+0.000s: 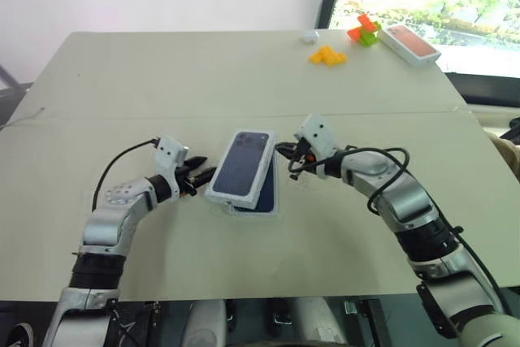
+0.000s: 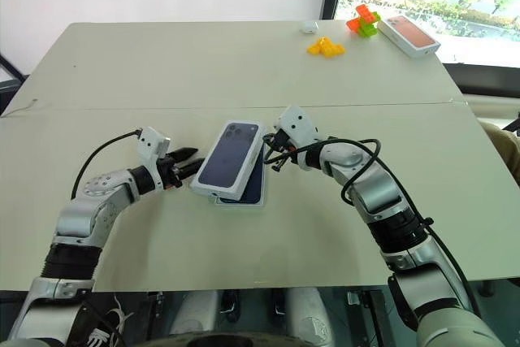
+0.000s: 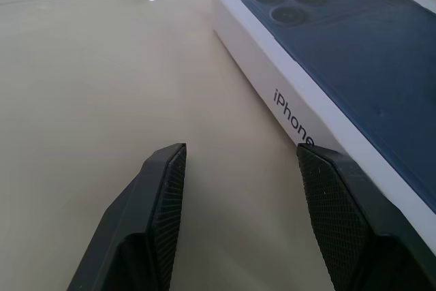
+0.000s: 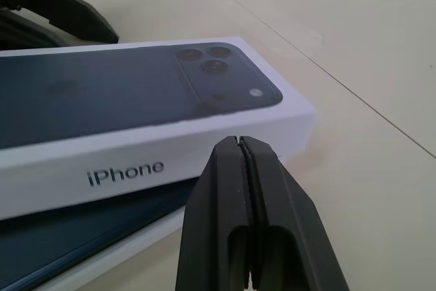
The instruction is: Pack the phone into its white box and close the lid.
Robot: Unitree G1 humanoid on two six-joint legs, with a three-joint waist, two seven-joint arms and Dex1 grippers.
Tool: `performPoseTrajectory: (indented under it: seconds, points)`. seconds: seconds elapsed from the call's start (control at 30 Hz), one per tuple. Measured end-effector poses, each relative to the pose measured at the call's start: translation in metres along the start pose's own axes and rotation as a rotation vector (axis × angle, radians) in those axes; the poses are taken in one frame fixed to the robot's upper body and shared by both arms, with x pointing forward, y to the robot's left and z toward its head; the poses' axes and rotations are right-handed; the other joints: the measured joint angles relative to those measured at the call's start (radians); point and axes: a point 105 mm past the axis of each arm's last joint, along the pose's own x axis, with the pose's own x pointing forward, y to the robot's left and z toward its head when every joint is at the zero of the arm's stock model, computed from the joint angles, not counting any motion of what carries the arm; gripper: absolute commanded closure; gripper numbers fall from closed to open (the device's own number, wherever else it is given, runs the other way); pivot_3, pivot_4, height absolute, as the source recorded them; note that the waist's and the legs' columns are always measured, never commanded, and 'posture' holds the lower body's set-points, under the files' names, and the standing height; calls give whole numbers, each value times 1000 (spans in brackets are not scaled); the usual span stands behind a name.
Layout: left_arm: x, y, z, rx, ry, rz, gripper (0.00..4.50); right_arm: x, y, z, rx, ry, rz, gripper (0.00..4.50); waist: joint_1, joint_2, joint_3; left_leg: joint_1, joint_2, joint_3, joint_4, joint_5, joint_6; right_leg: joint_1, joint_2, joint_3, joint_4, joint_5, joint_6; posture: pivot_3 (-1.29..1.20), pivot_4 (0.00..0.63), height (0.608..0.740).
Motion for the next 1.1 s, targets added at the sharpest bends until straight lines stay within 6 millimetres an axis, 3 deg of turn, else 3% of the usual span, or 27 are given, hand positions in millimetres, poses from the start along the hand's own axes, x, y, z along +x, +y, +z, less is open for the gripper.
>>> performPoseTrajectory:
  seconds: [0.1, 0.3, 0.5, 0.7, 1.1]
  points:
    - [1, -15, 0, -36, 0, -70, 1780, -3, -13, -11, -51, 42, -42, 4444, 3, -1, 0, 0, 0, 0, 0, 0, 0, 0, 0, 0, 0, 0, 0, 0, 150, 737]
    - [4, -21, 5, -41, -17, -81, 1780, -12, -25, -30, -174, 138, -45, 4444, 3, -1, 1, 0, 0, 0, 1, 0, 0, 0, 0, 0, 0, 0, 0, 0, 150, 737]
    - [4, -22, 7, -30, -24, -83, 1780, -15, -23, -47, -180, 198, -26, 4444, 1, -1, 1, 0, 0, 0, 1, 0, 0, 0, 0, 0, 0, 0, 0, 0, 150, 737]
    - [3, -20, 8, -26, -27, -75, 1780, -16, -20, -44, -185, 193, 5, 4444, 1, -1, 1, 0, 0, 0, 3, 0, 0, 0, 0, 0, 2, 0, 0, 0, 150, 737]
    - [0, -27, 4, -21, -20, -77, 1780, -24, 19, -22, -145, 110, 186, 4444, 0, -1, 1, 0, 0, 0, 5, 0, 0, 1, 0, 0, 4, 0, 0, 0, 150, 737]
